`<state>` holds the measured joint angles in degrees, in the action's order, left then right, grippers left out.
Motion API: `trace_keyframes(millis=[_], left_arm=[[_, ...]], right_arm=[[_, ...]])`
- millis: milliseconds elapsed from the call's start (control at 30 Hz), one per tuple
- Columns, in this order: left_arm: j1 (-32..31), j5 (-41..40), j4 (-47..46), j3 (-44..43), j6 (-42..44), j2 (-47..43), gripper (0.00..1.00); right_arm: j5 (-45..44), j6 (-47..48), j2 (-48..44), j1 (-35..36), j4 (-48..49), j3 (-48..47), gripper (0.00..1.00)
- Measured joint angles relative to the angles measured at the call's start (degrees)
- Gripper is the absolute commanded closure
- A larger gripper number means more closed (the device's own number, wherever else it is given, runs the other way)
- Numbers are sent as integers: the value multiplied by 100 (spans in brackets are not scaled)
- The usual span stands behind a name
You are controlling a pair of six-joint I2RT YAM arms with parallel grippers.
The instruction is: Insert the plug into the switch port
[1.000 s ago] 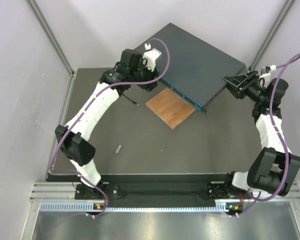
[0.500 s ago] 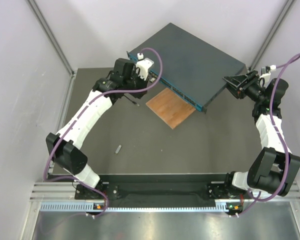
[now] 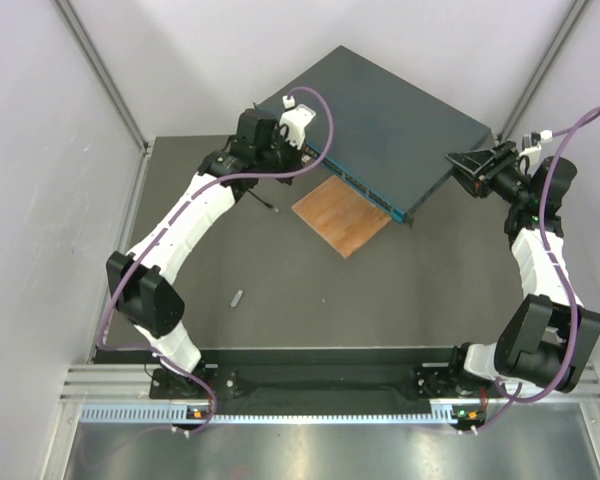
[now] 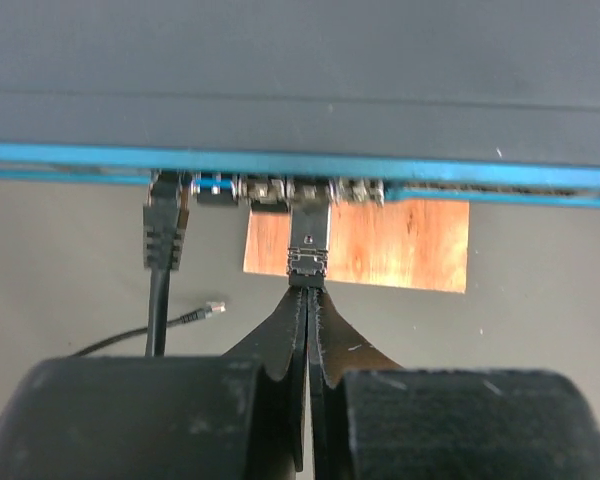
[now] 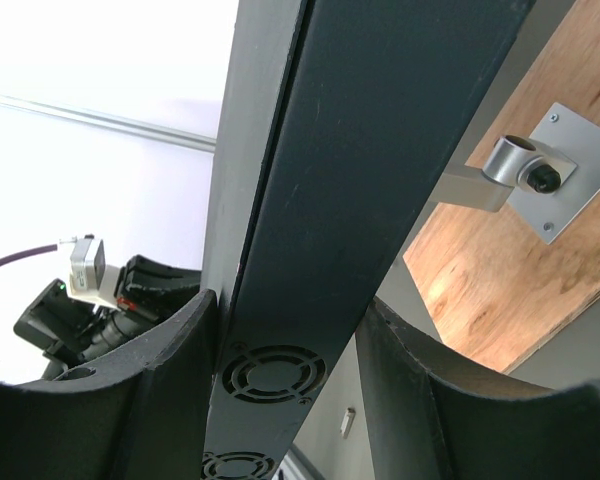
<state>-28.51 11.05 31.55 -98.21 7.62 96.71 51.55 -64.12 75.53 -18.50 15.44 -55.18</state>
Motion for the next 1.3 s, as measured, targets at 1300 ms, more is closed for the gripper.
trace_keyframes(millis=[1300], left_arm=[[2,140,-407,-396,-837,535,100]], right_arm=[[76,-7,94,-11,42,-48,100]])
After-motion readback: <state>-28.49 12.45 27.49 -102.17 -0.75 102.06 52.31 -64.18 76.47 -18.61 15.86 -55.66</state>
